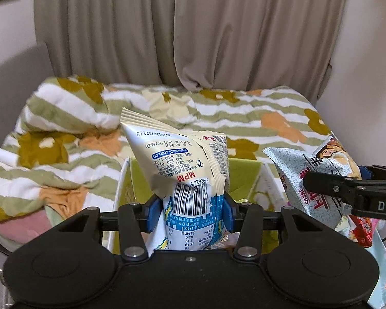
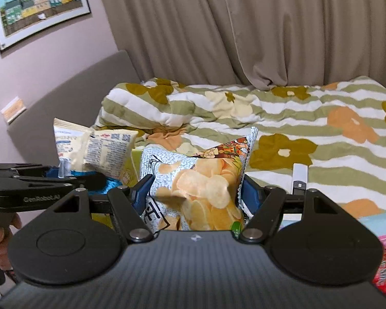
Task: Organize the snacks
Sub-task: 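Carry both bags over the yellow box and open both tools to drop them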
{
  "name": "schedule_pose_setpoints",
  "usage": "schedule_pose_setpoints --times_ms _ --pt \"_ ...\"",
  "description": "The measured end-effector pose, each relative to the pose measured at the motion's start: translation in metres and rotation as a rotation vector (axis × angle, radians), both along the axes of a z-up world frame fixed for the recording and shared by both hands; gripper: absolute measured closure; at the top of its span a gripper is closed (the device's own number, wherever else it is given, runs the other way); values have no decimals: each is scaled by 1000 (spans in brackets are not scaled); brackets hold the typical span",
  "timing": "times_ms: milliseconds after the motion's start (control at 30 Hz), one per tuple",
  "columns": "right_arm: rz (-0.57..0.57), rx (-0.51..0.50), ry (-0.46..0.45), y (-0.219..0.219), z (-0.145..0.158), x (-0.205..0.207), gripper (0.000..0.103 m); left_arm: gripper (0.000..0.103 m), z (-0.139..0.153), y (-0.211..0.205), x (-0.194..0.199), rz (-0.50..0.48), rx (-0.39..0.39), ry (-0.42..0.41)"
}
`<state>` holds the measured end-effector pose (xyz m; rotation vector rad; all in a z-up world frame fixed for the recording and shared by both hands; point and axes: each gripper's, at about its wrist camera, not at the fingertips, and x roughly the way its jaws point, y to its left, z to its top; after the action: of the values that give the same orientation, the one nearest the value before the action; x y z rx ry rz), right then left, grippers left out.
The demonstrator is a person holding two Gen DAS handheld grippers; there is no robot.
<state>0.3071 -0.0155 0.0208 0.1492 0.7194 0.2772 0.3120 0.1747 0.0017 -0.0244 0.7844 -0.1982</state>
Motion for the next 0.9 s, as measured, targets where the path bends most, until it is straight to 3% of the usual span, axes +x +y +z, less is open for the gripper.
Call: schedule_pose_setpoints --times_ms 67,133,167,400,733,800,867,900 --pt "-23 -9 17 10 -7 9 17 45 -10 9 15 -7 -22 28" --pt "-46 -15 35 17 -13 16 17 4 -21 15 28 1 -12 59" --pt "-56 -17 43 19 -16 18 17 1 -24 18 30 6 -6 56" --pt "-108 -46 94 32 -32 29 17 1 -37 21 17 -45 47 45" --pt "-93 -29 105 47 -34 50 16 1 -30 24 5 -30 52 29" --pt "-105 -23 106 49 -36 57 11 1 -27 25 4 -20 59 23" --pt "-115 -6 107 48 -40 61 0 1 -26 26 2 -11 70 15" --pt "-117 7 106 46 -41 61 0 1 -26 26 2 -5 77 13"
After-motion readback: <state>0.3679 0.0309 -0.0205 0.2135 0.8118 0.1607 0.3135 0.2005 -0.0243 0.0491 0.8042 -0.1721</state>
